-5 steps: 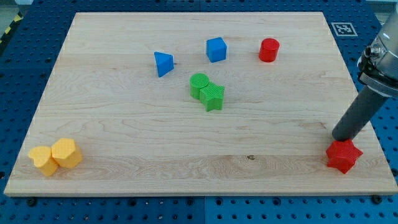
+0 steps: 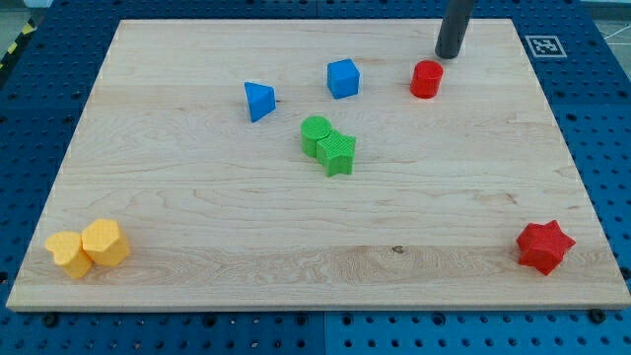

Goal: Slide the red circle towards center

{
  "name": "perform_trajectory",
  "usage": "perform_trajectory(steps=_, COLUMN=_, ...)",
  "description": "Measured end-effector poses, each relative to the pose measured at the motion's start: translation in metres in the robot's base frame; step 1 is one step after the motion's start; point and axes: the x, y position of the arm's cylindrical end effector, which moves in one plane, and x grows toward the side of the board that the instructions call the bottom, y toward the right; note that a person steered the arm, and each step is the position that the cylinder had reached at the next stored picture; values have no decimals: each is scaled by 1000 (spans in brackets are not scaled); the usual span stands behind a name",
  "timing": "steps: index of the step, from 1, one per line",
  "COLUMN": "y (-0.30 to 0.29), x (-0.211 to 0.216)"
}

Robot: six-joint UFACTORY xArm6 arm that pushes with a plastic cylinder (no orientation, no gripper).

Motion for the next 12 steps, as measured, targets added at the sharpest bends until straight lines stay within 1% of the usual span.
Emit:
perform_trajectory(steps=1, y=-28, x=-1)
perform_trajectory(steps=2, y=-27, x=8)
perform_trajectory(steps=5, y=1, x=147)
perform_trajectory(steps=6, y=9, x=166)
perform_trajectory(steps=7, y=13, x=124)
perform_trajectory(steps=8, y=12, x=30)
perform_trajectory(steps=9, y=-5, x=-24)
perform_trajectory(steps=10, y=-69, x=-24)
perform_trajectory(steps=11, y=-69, x=-24)
perform_trajectory(steps=12, y=-59, x=-4)
